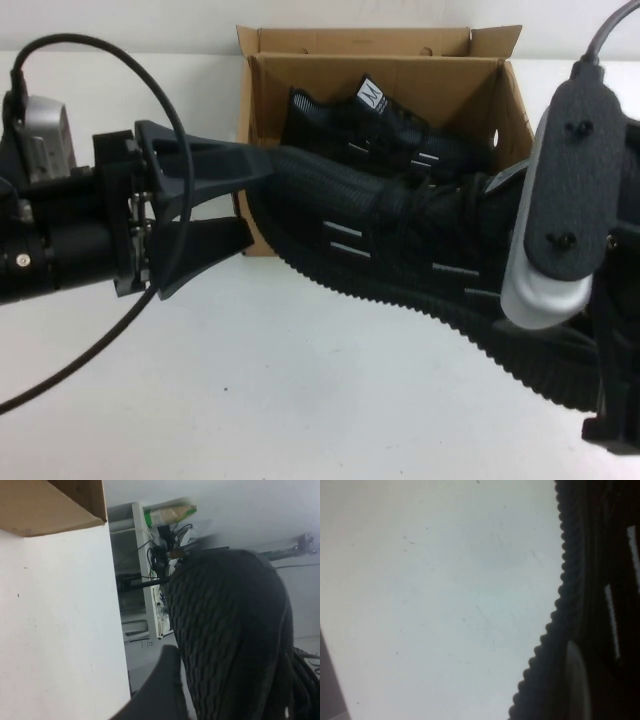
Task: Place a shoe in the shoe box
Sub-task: Hand over the shoe
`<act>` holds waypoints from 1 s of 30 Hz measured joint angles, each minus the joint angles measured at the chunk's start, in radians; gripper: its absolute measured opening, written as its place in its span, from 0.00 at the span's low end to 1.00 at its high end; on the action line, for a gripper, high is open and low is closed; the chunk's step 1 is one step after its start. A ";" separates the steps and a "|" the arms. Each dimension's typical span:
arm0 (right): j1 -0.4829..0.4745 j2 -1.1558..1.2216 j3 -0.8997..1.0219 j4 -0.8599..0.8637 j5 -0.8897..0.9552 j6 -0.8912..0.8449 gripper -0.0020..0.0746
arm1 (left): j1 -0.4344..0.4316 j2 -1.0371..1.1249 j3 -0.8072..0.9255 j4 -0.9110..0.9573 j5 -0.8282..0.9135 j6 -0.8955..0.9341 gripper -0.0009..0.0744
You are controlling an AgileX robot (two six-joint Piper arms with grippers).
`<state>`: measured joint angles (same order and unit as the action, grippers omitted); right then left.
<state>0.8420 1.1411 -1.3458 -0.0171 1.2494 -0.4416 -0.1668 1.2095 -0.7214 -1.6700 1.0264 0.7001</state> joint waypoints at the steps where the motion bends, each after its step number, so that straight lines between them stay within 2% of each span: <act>1: 0.000 0.000 0.000 0.017 0.000 -0.010 0.02 | 0.000 0.003 0.000 -0.002 -0.001 0.000 0.90; 13: 0.000 0.006 0.000 0.073 -0.004 -0.040 0.02 | -0.065 0.065 -0.002 -0.006 -0.031 -0.004 0.88; 14: 0.000 0.008 0.000 0.073 -0.002 -0.040 0.02 | -0.070 0.067 -0.002 -0.006 -0.031 -0.002 0.80; 15: 0.000 0.012 0.000 0.073 0.000 -0.040 0.02 | -0.072 0.069 -0.002 -0.010 -0.023 0.009 0.67; 16: 0.000 0.014 0.000 0.073 0.002 -0.040 0.02 | -0.074 0.071 -0.002 -0.009 -0.021 0.038 0.46; 17: 0.000 0.018 0.000 0.078 0.008 -0.040 0.02 | -0.074 0.072 -0.002 -0.007 -0.021 0.074 0.33; 19: 0.000 0.020 0.000 0.085 0.008 -0.040 0.02 | -0.074 0.072 -0.002 -0.007 -0.024 0.106 0.21; 27: 0.000 0.020 0.000 0.102 0.008 -0.010 0.05 | -0.074 0.074 -0.002 -0.002 -0.025 0.120 0.19; 29: 0.000 0.020 0.000 0.109 0.006 0.012 0.14 | -0.074 0.076 -0.002 0.004 -0.025 0.120 0.19; 30: 0.000 0.020 -0.002 0.114 0.005 0.024 0.23 | -0.074 0.076 -0.002 0.006 -0.025 0.122 0.19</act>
<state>0.8420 1.1610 -1.3477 0.0970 1.2544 -0.4178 -0.2411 1.2859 -0.7231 -1.6636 1.0009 0.8224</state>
